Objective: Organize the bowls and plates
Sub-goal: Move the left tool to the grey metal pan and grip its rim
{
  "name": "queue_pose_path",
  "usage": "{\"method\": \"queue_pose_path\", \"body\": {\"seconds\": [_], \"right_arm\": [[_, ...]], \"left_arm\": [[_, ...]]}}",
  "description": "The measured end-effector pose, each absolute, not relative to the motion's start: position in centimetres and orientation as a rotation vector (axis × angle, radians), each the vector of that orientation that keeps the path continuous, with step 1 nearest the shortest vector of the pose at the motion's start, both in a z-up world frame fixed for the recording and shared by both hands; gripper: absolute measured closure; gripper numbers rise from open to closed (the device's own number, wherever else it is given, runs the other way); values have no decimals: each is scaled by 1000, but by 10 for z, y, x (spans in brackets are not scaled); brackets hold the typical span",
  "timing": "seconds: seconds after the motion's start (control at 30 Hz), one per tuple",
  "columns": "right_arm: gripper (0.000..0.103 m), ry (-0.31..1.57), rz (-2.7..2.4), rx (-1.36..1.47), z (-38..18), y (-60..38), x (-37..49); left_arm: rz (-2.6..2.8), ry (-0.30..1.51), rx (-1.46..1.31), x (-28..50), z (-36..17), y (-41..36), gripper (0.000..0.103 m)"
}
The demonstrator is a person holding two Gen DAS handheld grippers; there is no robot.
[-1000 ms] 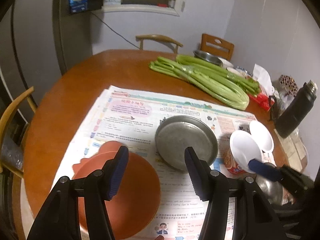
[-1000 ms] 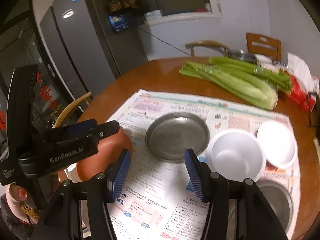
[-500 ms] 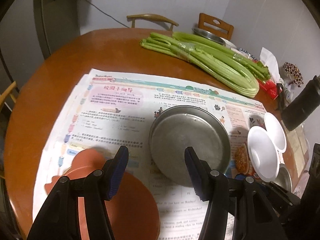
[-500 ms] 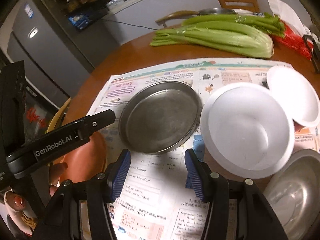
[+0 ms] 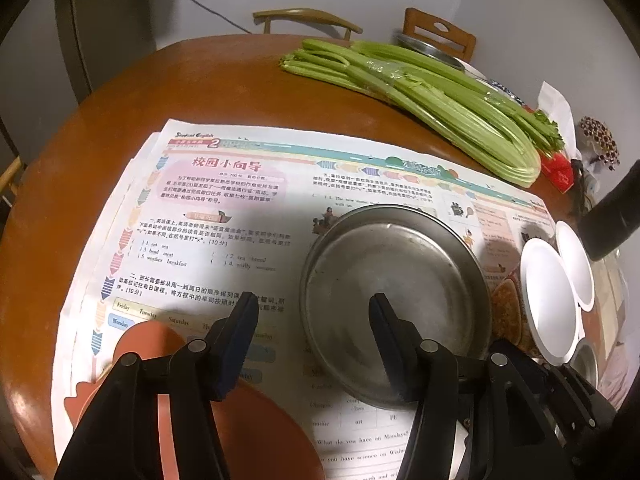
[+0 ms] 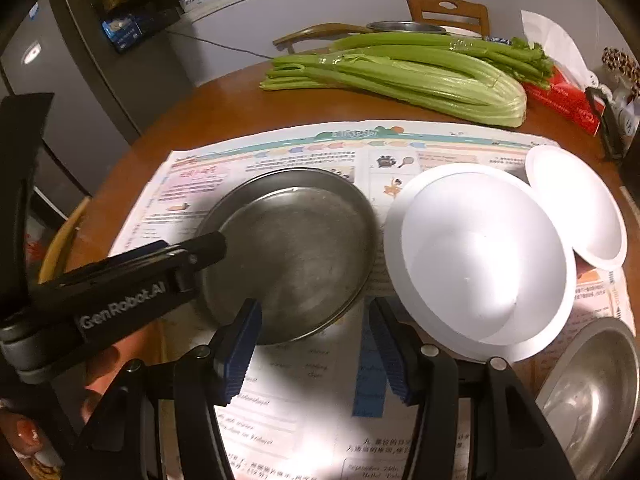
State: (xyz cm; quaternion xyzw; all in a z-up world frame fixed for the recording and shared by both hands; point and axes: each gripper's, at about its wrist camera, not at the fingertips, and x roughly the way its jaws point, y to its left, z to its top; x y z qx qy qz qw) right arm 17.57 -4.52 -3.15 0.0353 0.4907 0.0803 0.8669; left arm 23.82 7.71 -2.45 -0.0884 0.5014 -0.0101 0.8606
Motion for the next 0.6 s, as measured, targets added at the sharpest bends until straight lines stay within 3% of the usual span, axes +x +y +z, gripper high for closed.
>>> {"method": "queue_pose_path", "body": {"seconds": [0.07,0.23,0.3,0.6], "right_arm": [[47,1022,153,62,-33,-45,177],[47,1006,149,29,-35,-38,180],[47,1001,151,12,-38,-35,179],[46,1010,185,30,-45,-32,177]], "left_arm": [[-27,1061,-192,241,-28,78,47],[-58,1085,-191,244,-36,73,70],[-67,1096,-184,245,-39,70,74],[-50,1073,-126,237,-34,64,74]]}}
